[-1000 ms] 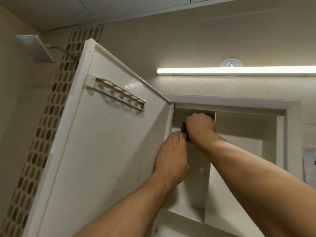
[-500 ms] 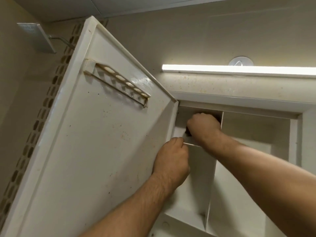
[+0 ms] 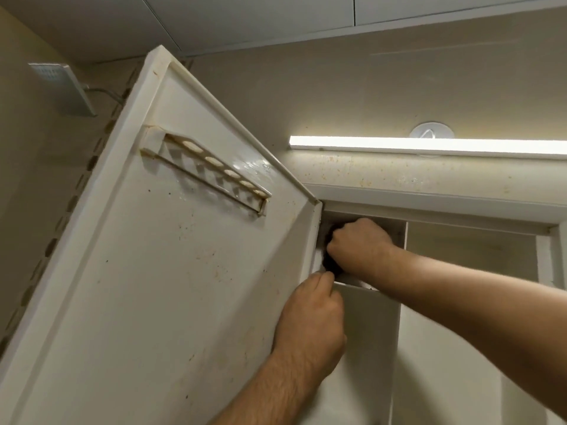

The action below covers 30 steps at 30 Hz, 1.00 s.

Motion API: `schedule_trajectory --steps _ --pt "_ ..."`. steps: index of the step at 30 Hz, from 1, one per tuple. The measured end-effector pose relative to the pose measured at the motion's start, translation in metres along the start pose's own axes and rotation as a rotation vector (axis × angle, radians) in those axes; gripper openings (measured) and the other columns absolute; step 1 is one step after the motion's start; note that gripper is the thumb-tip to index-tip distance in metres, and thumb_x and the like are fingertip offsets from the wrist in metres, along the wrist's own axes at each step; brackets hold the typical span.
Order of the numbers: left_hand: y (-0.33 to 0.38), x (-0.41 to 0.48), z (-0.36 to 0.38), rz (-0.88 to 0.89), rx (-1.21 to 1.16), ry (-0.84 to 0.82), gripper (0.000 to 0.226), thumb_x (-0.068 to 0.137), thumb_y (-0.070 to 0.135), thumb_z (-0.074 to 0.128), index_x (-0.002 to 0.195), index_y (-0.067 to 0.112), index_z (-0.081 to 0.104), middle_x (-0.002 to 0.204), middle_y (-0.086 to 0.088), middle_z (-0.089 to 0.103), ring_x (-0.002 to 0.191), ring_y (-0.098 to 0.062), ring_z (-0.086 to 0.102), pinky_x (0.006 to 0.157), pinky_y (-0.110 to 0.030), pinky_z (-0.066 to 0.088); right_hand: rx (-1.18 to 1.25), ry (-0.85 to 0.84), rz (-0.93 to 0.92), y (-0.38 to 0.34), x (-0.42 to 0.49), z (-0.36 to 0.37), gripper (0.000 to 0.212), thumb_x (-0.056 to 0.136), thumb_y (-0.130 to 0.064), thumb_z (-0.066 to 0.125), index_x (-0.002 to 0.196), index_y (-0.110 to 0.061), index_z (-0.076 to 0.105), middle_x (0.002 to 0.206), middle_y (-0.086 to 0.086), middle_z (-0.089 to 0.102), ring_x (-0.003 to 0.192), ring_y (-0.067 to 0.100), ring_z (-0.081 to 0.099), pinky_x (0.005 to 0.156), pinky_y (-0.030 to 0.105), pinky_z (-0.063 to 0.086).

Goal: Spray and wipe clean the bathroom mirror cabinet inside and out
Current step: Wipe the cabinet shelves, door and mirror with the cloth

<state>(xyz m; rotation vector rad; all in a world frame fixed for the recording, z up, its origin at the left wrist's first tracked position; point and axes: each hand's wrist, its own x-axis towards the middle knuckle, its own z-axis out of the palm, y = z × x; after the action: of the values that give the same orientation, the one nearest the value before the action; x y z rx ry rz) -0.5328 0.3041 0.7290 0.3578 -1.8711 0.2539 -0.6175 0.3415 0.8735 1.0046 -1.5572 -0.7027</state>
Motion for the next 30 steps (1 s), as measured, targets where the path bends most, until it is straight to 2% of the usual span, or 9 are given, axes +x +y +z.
schedule_trajectory --steps 3,6,10,15,18,20,22,26,30 --pt "0.0 0.002 -0.004 -0.009 -0.037 -0.04 0.033 0.072 0.001 0.052 0.101 0.002 0.069 0.117 -0.011 0.06 0.11 -0.025 0.055 0.097 -0.032 0.048 -0.078 -0.217 0.093 -0.004 -0.01 -0.008 0.02 0.102 -0.019 0.056 0.115 -0.013 0.07 0.113 0.004 0.069 0.099 0.026 0.067 0.063 0.035 0.048" --pt "0.003 0.003 -0.008 -0.041 -0.069 -0.035 0.036 0.075 0.0 0.05 0.107 0.003 0.065 0.12 -0.009 0.055 0.113 -0.024 0.05 0.097 -0.03 0.042 0.19 -0.343 0.121 -0.004 -0.011 -0.016 0.012 0.1 -0.017 0.059 0.104 -0.016 0.07 0.1 0.005 0.068 0.085 0.023 0.065 0.071 0.033 0.051" --pt "0.003 0.002 -0.007 -0.038 -0.065 -0.024 0.033 0.073 0.002 0.048 0.101 0.005 0.065 0.113 -0.009 0.056 0.109 -0.023 0.049 0.096 -0.029 0.041 0.709 0.064 0.334 -0.006 0.0 -0.017 0.014 0.096 -0.01 0.06 0.083 -0.012 0.064 0.091 0.006 0.071 0.068 0.019 0.059 0.064 0.032 0.051" --pt "0.002 0.003 -0.009 -0.028 -0.044 -0.046 0.032 0.075 0.005 0.049 0.102 0.006 0.066 0.113 -0.007 0.055 0.109 -0.021 0.047 0.101 -0.029 0.041 0.897 0.014 0.251 -0.008 -0.007 -0.014 0.013 0.084 -0.005 0.066 0.089 -0.016 0.068 0.092 0.004 0.07 0.075 0.019 0.062 0.062 0.031 0.051" --pt "0.003 0.003 -0.013 -0.015 -0.014 -0.063 0.033 0.072 0.007 0.048 0.098 0.004 0.068 0.112 -0.012 0.058 0.107 -0.027 0.05 0.1 -0.033 0.042 0.724 0.552 0.347 -0.005 -0.027 -0.011 0.03 0.074 -0.017 0.078 0.102 -0.024 0.074 0.099 0.003 0.069 0.085 0.022 0.064 0.066 0.031 0.051" --pt "0.004 0.002 -0.013 -0.017 -0.004 -0.056 0.04 0.07 0.007 0.045 0.102 0.001 0.069 0.118 -0.015 0.059 0.112 -0.029 0.051 0.104 -0.035 0.042 0.542 0.887 0.362 -0.006 -0.031 -0.012 0.04 0.074 -0.018 0.082 0.112 -0.011 0.073 0.106 0.013 0.064 0.094 0.032 0.062 0.065 0.04 0.053" --pt "0.005 0.001 -0.011 -0.018 0.009 -0.051 0.043 0.067 0.007 0.044 0.1 0.0 0.069 0.117 -0.016 0.061 0.111 -0.028 0.053 0.102 -0.036 0.046 0.477 0.961 0.363 -0.002 -0.021 -0.018 0.038 0.078 -0.011 0.084 0.114 -0.002 0.072 0.111 0.02 0.065 0.099 0.039 0.063 0.071 0.049 0.056" --pt "0.005 0.001 -0.013 -0.037 -0.016 -0.091 0.043 0.065 0.006 0.043 0.099 -0.002 0.069 0.117 -0.017 0.06 0.111 -0.03 0.054 0.1 -0.037 0.047 0.427 0.814 0.264 0.0 -0.017 -0.011 0.037 0.083 -0.011 0.078 0.119 -0.003 0.071 0.121 0.017 0.067 0.11 0.038 0.062 0.088 0.052 0.055" --pt "0.006 0.0 -0.021 -0.063 -0.064 -0.086 0.031 0.073 0.004 0.055 0.102 0.004 0.068 0.121 -0.009 0.057 0.112 -0.024 0.051 0.094 -0.031 0.045 0.396 0.134 0.142 0.004 -0.044 0.005 0.017 0.096 -0.024 0.063 0.11 -0.022 0.073 0.099 0.003 0.069 0.088 0.027 0.068 0.071 0.038 0.057"
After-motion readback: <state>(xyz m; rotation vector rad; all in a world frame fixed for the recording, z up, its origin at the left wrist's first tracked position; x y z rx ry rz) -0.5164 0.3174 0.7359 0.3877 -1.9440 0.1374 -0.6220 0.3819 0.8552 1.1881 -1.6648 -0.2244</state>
